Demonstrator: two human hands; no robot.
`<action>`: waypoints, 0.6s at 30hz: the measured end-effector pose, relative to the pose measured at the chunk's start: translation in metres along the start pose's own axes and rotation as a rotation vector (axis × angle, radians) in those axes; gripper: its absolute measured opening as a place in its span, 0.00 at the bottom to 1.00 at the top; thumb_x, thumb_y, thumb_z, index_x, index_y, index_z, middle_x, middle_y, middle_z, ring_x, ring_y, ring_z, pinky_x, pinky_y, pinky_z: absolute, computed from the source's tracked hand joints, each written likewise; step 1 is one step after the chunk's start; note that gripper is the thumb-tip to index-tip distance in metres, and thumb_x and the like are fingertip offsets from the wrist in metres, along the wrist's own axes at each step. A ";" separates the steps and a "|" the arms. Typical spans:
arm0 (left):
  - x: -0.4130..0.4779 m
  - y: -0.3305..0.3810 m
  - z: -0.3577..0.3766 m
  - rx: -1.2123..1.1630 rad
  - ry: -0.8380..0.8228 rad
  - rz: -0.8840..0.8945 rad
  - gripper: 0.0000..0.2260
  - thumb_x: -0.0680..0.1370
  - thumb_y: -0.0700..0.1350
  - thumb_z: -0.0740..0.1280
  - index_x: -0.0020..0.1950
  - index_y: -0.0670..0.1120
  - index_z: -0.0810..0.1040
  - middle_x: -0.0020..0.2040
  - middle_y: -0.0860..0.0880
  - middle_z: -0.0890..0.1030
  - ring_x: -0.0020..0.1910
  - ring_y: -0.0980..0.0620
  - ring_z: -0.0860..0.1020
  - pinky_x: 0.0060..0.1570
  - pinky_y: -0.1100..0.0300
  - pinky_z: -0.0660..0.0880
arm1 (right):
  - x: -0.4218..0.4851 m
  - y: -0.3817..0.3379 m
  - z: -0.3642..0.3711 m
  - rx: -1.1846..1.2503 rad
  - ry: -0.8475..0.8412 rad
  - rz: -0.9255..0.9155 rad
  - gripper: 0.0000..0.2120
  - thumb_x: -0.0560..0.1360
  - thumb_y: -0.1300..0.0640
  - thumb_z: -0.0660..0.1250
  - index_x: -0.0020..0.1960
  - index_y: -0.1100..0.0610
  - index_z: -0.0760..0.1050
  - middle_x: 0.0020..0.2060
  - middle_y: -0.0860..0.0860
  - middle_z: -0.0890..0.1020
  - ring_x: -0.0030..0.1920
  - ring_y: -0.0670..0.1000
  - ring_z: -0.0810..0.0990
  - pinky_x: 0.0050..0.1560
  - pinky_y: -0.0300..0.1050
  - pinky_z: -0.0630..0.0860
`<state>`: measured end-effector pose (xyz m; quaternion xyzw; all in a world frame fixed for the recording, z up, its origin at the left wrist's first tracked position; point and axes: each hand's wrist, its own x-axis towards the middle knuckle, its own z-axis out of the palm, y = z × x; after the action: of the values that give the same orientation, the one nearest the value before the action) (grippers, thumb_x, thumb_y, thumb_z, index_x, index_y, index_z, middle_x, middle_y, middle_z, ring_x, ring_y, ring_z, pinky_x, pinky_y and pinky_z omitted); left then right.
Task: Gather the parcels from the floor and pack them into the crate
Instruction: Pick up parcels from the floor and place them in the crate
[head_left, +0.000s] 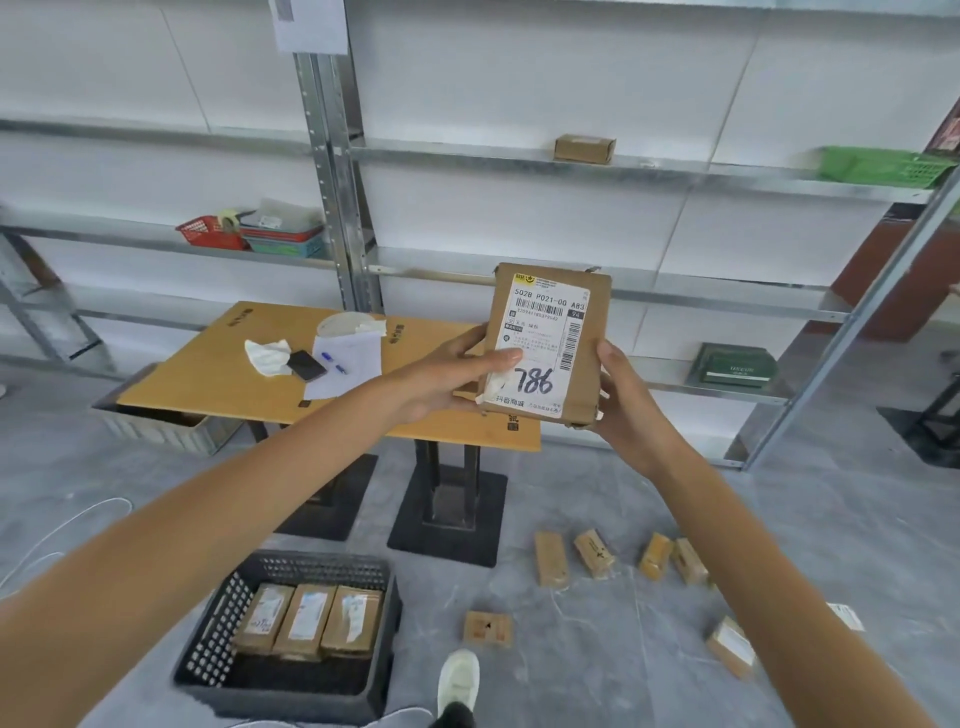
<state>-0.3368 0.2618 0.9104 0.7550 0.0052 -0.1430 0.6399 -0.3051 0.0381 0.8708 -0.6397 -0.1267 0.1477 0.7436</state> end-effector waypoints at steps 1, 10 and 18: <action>-0.006 -0.001 -0.002 -0.004 0.009 -0.002 0.30 0.73 0.52 0.70 0.73 0.57 0.62 0.55 0.51 0.83 0.56 0.51 0.80 0.54 0.49 0.78 | -0.003 0.000 0.005 0.001 0.000 -0.003 0.29 0.71 0.33 0.61 0.69 0.44 0.67 0.61 0.51 0.78 0.60 0.56 0.78 0.51 0.52 0.79; -0.043 -0.014 -0.029 -0.022 -0.006 0.004 0.33 0.71 0.54 0.71 0.73 0.56 0.62 0.58 0.51 0.82 0.58 0.50 0.80 0.59 0.45 0.76 | -0.018 0.001 0.047 -0.003 -0.024 0.019 0.32 0.71 0.33 0.63 0.70 0.46 0.66 0.63 0.51 0.77 0.62 0.56 0.77 0.59 0.60 0.76; -0.061 -0.024 -0.096 0.010 -0.050 0.024 0.39 0.67 0.58 0.72 0.74 0.55 0.60 0.58 0.52 0.82 0.58 0.51 0.80 0.60 0.45 0.75 | 0.001 0.003 0.110 -0.026 -0.020 0.032 0.26 0.71 0.34 0.63 0.65 0.45 0.70 0.58 0.50 0.81 0.59 0.54 0.79 0.58 0.59 0.77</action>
<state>-0.3800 0.3696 0.9145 0.7543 -0.0207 -0.1540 0.6379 -0.3461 0.1389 0.8841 -0.6498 -0.1258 0.1641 0.7314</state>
